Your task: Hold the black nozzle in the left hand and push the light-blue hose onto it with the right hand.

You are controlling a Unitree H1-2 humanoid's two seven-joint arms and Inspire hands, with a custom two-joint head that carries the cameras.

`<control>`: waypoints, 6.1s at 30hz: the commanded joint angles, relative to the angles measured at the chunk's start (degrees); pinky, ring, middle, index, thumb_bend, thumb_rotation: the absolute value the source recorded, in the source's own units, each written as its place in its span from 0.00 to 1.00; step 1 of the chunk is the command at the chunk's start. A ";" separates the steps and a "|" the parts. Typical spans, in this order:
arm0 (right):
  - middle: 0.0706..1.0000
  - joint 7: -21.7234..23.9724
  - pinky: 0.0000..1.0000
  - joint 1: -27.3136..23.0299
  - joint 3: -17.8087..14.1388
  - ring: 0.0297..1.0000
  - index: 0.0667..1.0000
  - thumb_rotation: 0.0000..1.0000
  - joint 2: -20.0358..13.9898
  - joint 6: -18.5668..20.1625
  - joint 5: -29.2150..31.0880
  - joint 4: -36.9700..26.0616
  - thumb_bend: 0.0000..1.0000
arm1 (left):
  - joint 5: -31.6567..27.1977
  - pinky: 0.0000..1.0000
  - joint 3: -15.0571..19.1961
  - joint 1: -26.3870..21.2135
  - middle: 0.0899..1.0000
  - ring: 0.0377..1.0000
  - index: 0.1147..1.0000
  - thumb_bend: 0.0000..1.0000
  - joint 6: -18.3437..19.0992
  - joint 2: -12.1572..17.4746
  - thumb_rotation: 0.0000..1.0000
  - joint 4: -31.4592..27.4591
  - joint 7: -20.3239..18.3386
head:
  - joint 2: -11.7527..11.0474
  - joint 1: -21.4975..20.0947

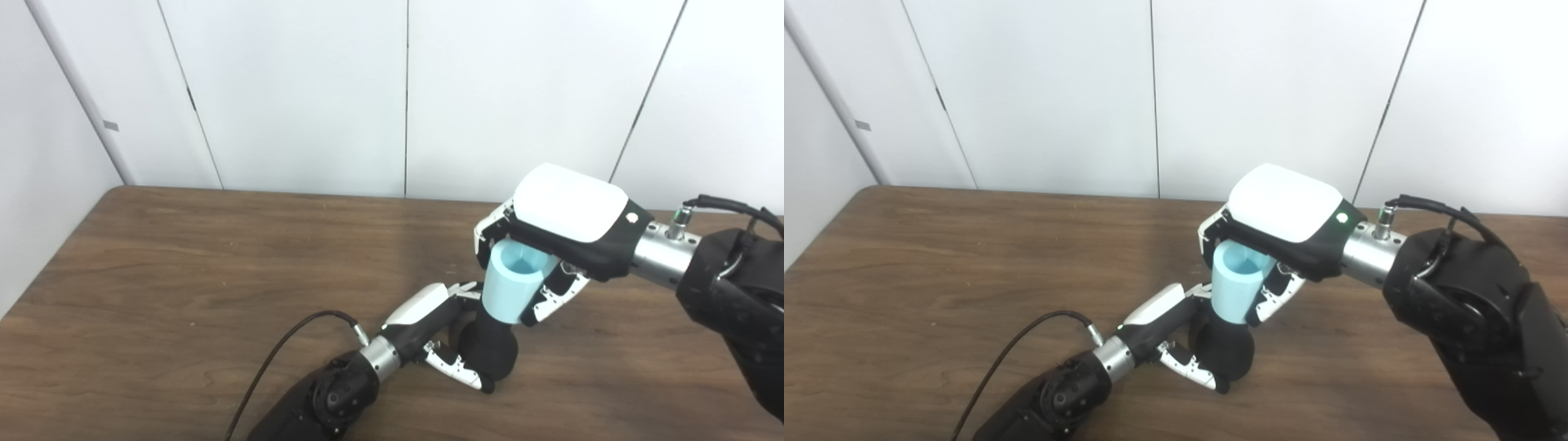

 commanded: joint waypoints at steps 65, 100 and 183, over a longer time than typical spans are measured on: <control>0.36 0.30 0.24 -2.06 -0.35 0.27 0.48 0.00 2.73 1.39 -4.92 -0.82 0.52 | 3.77 1.00 -3.64 7.78 0.79 0.97 0.41 0.52 9.96 4.91 0.06 5.58 -8.23 | 0.70 -9.39; 0.37 -0.79 0.25 1.41 0.83 0.29 0.48 0.00 3.15 -0.06 -4.36 -0.01 0.52 | 3.84 1.00 -3.72 7.74 0.80 0.98 0.41 0.52 10.40 5.00 0.06 5.26 -8.40 | 1.11 -9.04; 0.42 1.80 0.15 0.20 4.81 0.21 0.45 0.00 0.23 5.73 -1.15 3.83 0.53 | 3.38 1.00 -3.73 7.80 0.80 0.97 0.41 0.52 11.15 5.16 0.06 4.26 -8.81 | 2.04 -9.24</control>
